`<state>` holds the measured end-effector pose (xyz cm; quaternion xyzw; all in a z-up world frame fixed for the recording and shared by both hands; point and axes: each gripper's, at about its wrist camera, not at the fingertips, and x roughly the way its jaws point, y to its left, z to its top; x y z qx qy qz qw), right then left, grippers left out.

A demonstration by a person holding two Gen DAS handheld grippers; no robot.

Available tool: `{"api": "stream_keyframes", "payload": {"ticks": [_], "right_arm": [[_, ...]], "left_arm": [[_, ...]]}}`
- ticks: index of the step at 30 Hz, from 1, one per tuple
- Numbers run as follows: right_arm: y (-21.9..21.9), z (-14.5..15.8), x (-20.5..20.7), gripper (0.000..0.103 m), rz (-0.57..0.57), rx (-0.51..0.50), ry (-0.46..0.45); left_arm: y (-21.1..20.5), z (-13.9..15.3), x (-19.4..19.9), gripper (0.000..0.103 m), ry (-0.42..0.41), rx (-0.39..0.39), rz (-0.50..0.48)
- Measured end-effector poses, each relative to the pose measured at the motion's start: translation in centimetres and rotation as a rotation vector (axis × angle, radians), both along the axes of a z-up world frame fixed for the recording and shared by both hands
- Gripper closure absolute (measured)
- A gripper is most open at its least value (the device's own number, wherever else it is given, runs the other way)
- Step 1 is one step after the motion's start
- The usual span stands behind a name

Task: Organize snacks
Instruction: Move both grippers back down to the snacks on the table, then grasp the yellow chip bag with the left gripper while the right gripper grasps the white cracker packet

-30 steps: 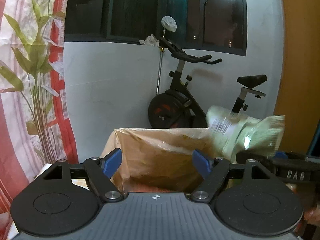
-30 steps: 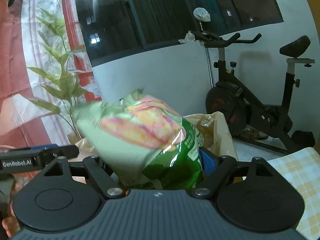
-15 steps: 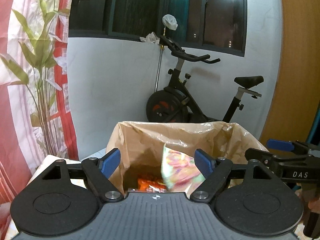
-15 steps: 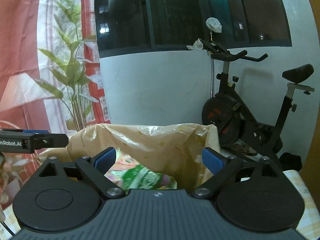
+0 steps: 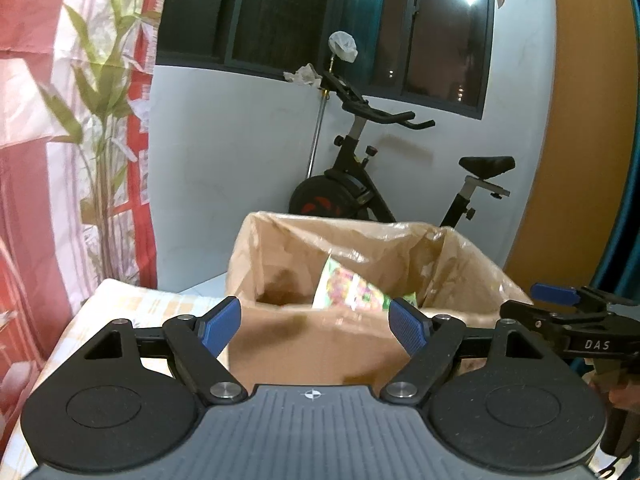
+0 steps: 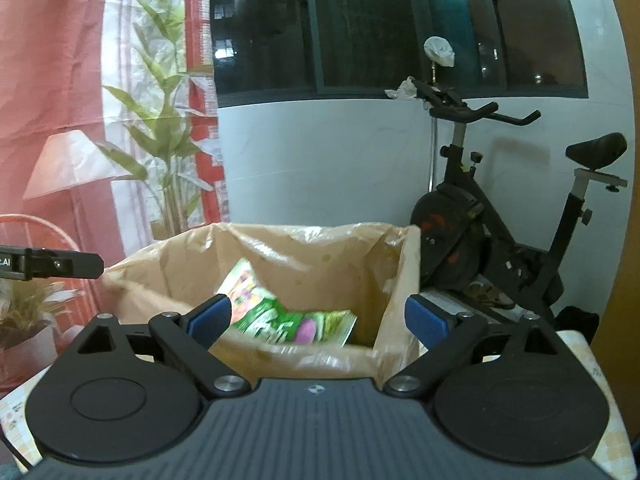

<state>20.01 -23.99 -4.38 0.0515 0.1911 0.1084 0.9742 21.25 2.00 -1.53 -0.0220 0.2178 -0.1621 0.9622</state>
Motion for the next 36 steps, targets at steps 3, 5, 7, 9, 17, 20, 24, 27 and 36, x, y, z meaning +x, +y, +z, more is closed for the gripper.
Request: {"api": "stream_keyframes", "payload": {"ticks": [3, 5, 7, 9, 17, 20, 24, 27, 36], "right_arm": [[0.1, -0.8, -1.3, 0.006, 0.017, 0.004, 0.000], [0.2, -1.5, -2.2, 0.006, 0.026, 0.008, 0.003], [0.2, -2.3, -3.0, 0.006, 0.021, 0.017, 0.009], [0.3, -3.1, -3.8, 0.006, 0.016, 0.021, 0.007], [0.7, -7.5, -5.6, 0.006, 0.005, 0.033, 0.090], [0.9, -9.1, -6.2, 0.006, 0.001, 0.034, 0.130], [1.6, -10.8, -7.0, 0.006, -0.002, 0.007, 0.157], [1.9, -12.1, -7.6, 0.006, -0.009, 0.015, 0.184], [2.8, -14.2, -8.2, 0.006, 0.000, 0.060, 0.256]], "left_arm": [[0.7, -0.8, -1.1, 0.019, 0.013, 0.003, 0.011], [1.2, -1.6, -1.7, 0.019, 0.025, 0.002, 0.017], [1.6, -2.5, -2.2, 0.018, 0.043, -0.002, 0.021], [1.7, -3.6, -2.4, 0.018, 0.070, -0.006, 0.020], [0.7, -8.8, -1.6, 0.018, 0.172, 0.001, 0.028], [0.3, -10.7, -0.7, 0.018, 0.210, 0.009, 0.032], [0.0, -13.0, -0.2, 0.018, 0.243, 0.020, 0.022], [-0.2, -14.4, 0.1, 0.017, 0.284, 0.025, 0.020], [-0.5, -17.0, 0.4, 0.010, 0.315, 0.120, 0.046]]}}
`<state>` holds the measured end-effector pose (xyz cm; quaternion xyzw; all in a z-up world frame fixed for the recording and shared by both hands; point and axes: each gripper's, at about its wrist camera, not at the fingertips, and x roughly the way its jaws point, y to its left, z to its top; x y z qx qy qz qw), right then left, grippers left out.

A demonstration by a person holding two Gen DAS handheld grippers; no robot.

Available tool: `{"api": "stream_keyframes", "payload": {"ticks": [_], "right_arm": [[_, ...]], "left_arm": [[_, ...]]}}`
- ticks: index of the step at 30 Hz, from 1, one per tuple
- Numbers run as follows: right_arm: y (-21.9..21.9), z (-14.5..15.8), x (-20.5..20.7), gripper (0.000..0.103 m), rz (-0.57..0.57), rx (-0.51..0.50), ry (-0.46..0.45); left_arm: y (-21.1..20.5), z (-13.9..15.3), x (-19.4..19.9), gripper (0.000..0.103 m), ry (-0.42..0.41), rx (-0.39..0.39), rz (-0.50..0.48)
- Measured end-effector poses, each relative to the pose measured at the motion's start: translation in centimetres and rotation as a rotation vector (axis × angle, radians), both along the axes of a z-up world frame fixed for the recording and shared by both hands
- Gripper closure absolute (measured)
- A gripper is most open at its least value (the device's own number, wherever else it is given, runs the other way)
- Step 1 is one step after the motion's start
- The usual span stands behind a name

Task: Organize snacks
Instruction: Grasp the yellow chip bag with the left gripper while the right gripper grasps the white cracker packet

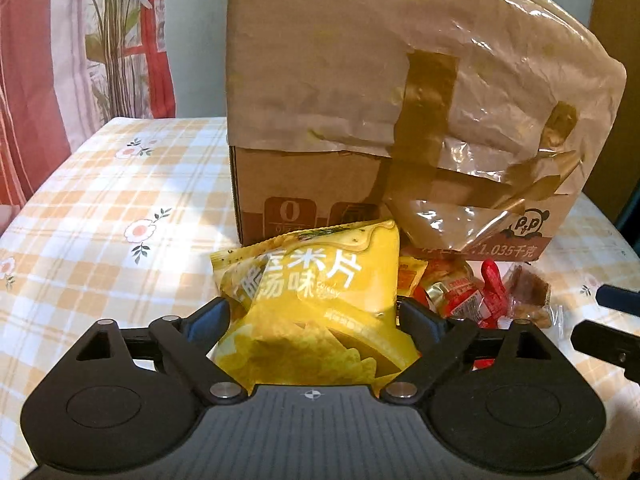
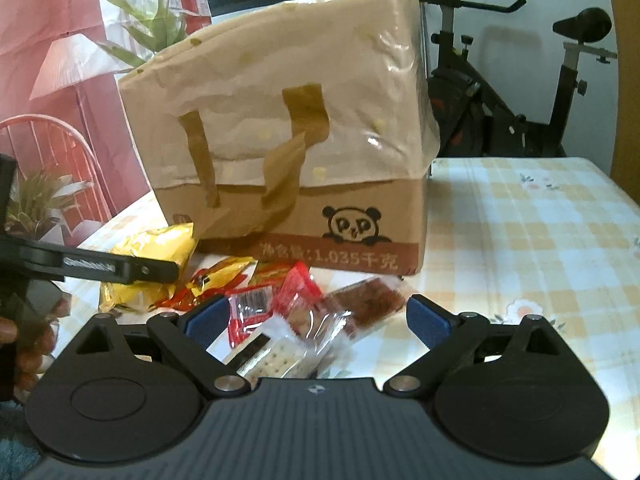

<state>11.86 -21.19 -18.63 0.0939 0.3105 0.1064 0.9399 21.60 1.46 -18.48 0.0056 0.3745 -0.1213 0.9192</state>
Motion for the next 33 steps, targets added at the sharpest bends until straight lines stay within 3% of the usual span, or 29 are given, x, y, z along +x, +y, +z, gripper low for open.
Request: {"api": "stream_keyframes", "payload": {"ticks": [7, 19, 26, 30, 33], "right_arm": [[1.1, -1.1, -0.3, 0.006, 0.037, -0.006, 0.080], [5.2, -1.8, 1.0, 0.007, 0.189, -0.041, 0.183], [6.8, -2.3, 2.0, 0.007, 0.214, -0.125, 0.174], [7.0, -2.7, 1.5, 0.013, 0.197, -0.223, 0.144], [6.2, -2.6, 0.3, 0.020, 0.156, -0.221, 0.119]], "left_arm": [[0.4, 0.5, -1.6, 0.023, -0.027, -0.005, -0.021], [1.1, 3.2, -6.5, 0.023, -0.105, -0.080, 0.054], [1.4, 3.3, -8.3, 0.023, -0.146, -0.091, 0.082], [2.1, 3.4, -8.4, 0.023, -0.151, -0.105, 0.100], [2.2, 3.3, -8.2, 0.023, -0.147, -0.107, 0.111]]}}
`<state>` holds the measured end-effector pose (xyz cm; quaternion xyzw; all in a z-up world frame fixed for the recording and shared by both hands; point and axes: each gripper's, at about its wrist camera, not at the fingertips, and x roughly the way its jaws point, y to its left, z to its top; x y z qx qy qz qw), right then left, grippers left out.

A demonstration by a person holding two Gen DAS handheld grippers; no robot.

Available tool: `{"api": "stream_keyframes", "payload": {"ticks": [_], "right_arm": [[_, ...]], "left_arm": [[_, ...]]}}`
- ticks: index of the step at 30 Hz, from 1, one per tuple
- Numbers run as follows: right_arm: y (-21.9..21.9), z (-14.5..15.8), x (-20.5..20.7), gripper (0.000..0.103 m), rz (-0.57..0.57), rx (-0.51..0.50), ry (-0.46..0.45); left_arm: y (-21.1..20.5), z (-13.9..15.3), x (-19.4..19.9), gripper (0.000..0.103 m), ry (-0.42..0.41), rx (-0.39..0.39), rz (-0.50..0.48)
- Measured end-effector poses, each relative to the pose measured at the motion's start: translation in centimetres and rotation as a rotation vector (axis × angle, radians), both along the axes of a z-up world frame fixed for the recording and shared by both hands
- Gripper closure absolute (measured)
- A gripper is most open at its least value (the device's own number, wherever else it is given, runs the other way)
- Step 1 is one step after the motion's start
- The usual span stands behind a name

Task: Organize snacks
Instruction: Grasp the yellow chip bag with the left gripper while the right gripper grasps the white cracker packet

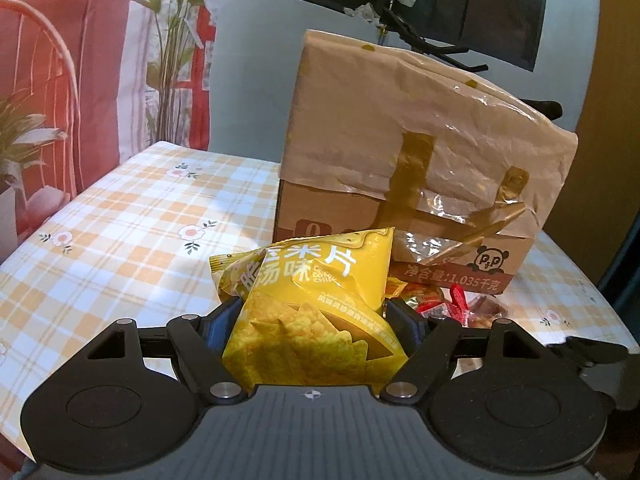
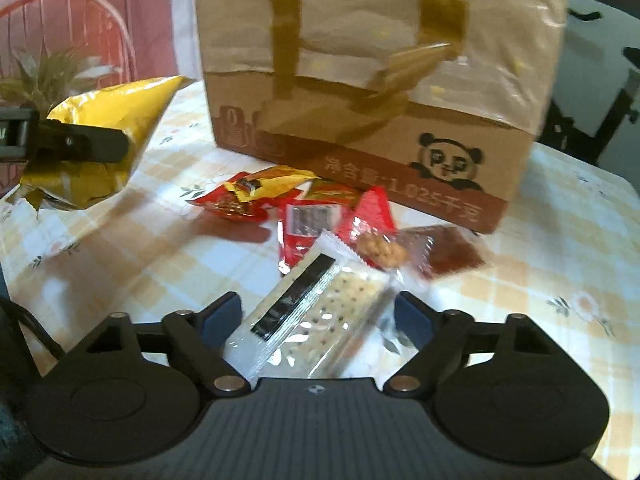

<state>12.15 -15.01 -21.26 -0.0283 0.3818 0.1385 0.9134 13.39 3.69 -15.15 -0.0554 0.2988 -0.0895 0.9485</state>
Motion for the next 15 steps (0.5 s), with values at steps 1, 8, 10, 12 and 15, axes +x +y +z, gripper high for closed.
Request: {"api": "stream_keyframes", "payload": {"ticks": [1, 8, 10, 12, 15], "right_arm": [[-0.3, 0.0, -0.2, 0.024, -0.012, 0.000, -0.005], [-2.4, 0.3, -1.1, 0.039, -0.093, 0.024, -0.016], [-2.7, 0.4, -1.1, 0.048, -0.108, 0.031, -0.025], [-2.7, 0.4, -1.0, 0.049, -0.125, 0.012, -0.033], [-2.6, 0.1, -0.9, 0.049, -0.118, -0.009, -0.042]], "left_arm": [[0.0, 0.0, 0.0, 0.023, 0.002, 0.000, 0.002], [-0.2, -0.1, -0.1, 0.023, 0.001, 0.003, -0.008], [-0.2, -0.1, -0.1, 0.023, 0.003, 0.003, -0.008], [0.0, -0.2, -0.1, 0.023, 0.008, 0.002, -0.009], [-0.1, -0.4, 0.0, 0.023, 0.014, 0.004, -0.011]]}}
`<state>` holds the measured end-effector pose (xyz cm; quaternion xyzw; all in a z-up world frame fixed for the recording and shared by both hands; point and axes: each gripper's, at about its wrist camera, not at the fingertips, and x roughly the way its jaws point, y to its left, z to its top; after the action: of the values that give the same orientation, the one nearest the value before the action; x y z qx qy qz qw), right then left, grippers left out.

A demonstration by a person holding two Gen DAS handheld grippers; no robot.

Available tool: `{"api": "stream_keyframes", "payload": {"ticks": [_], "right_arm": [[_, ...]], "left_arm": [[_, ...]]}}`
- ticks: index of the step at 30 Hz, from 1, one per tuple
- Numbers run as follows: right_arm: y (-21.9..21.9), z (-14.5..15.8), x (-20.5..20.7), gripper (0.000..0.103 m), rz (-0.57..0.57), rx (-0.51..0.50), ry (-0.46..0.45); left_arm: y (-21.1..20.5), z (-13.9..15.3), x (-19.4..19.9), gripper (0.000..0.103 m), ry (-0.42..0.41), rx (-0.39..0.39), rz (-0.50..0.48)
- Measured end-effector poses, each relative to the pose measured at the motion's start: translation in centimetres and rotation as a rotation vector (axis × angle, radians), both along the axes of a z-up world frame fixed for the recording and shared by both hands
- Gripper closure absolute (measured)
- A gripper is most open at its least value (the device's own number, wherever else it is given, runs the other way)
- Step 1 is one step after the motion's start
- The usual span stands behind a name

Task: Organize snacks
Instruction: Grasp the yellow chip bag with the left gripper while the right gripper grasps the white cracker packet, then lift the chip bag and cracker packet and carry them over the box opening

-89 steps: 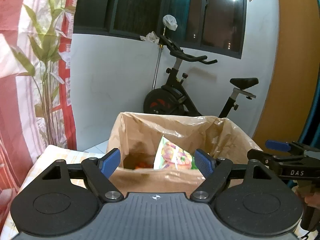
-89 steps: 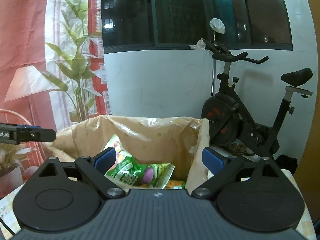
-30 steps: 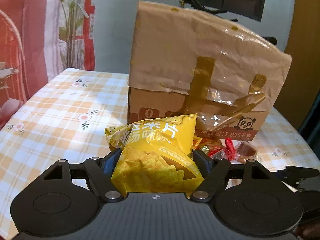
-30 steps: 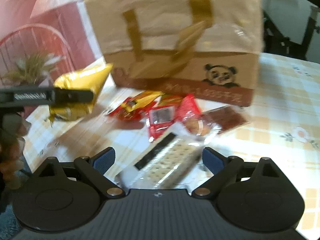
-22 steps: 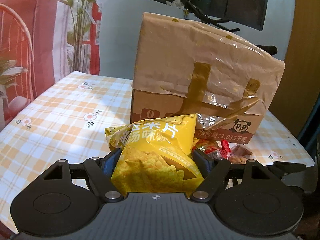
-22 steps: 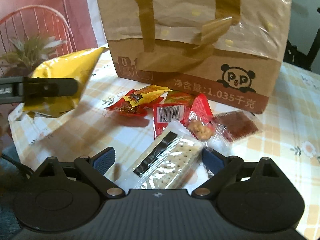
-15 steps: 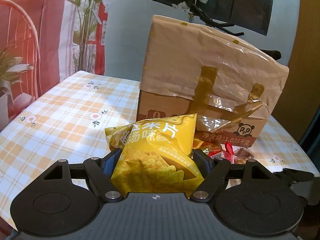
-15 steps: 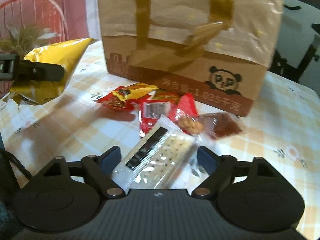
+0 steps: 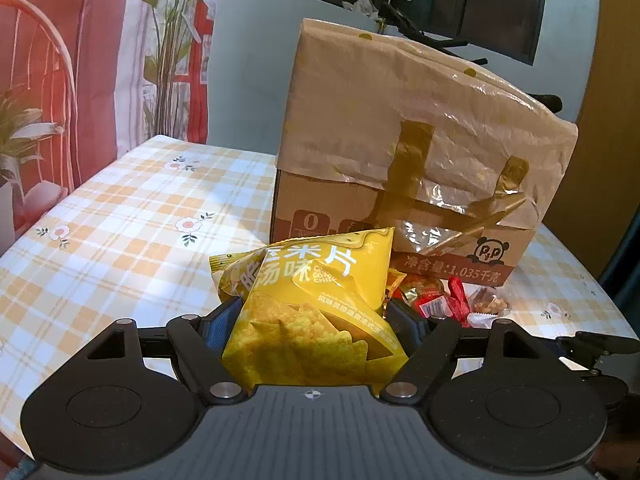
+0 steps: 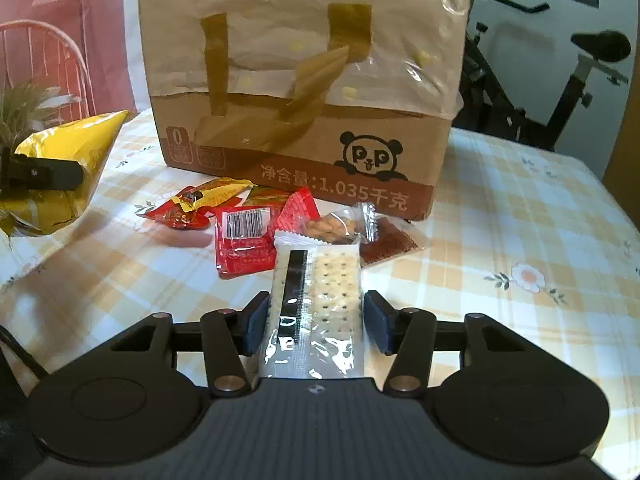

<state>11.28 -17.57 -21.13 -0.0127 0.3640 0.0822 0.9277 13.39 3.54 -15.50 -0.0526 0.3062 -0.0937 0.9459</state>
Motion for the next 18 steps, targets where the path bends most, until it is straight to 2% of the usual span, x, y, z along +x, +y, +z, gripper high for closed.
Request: {"api": "stream_keyframes", "payload": {"ticks": [5, 13, 18], "right_arm": [[-0.2, 0.1, 0.0, 0.054, 0.028, 0.018, 0.005], [1.3, 1.3, -1.3, 0.054, 0.185, 0.095, -0.012], [1.0, 1.8, -1.5, 0.054, 0.141, 0.091, -0.054]], "left_arm": [[0.0, 0.1, 0.0, 0.023, -0.001, -0.001, 0.000], [0.0, 0.2, -0.2, 0.023, -0.006, -0.004, -0.001], [0.3, 0.3, -0.5, 0.023, -0.017, -0.011, 0.006]]}}
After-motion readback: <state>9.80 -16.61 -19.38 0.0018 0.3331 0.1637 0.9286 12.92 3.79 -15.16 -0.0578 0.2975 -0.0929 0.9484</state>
